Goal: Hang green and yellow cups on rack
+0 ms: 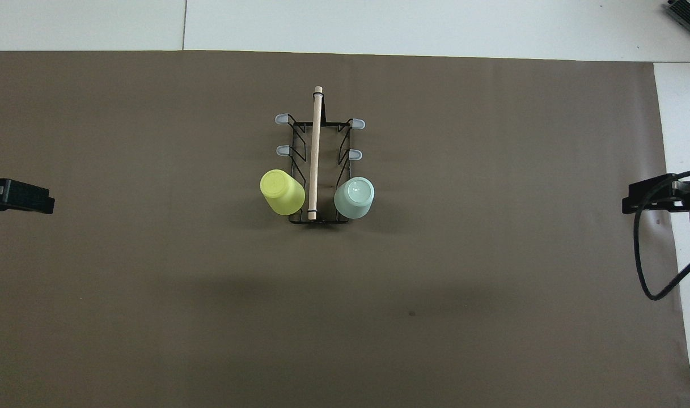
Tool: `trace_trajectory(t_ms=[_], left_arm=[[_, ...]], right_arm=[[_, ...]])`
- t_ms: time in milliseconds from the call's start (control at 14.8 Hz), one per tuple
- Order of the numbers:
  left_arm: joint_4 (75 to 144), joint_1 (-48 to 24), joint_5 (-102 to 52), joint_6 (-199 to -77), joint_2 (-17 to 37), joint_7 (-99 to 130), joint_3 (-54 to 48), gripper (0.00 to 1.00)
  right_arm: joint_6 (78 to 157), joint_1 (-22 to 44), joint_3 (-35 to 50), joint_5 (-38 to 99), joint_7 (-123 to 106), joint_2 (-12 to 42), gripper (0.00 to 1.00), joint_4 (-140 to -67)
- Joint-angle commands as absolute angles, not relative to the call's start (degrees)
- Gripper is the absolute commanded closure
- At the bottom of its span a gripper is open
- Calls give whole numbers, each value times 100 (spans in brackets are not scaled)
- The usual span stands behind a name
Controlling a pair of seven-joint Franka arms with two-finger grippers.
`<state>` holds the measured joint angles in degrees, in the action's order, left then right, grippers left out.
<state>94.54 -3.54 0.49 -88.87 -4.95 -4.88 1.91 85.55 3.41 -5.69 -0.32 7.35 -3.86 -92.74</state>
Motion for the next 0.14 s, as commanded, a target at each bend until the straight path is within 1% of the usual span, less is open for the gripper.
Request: trace_trajectory(t_ms=[0,68], left_arm=[[9712,-395,-26,-9027,-721,-475,255,0],[9729,-396,-26,-9026,-729,-475,237,0]], right_arm=[[8639,308,-527,9,721,-396,0,-9264],[8648,308,-527,9,729,-396,0,-9264]])
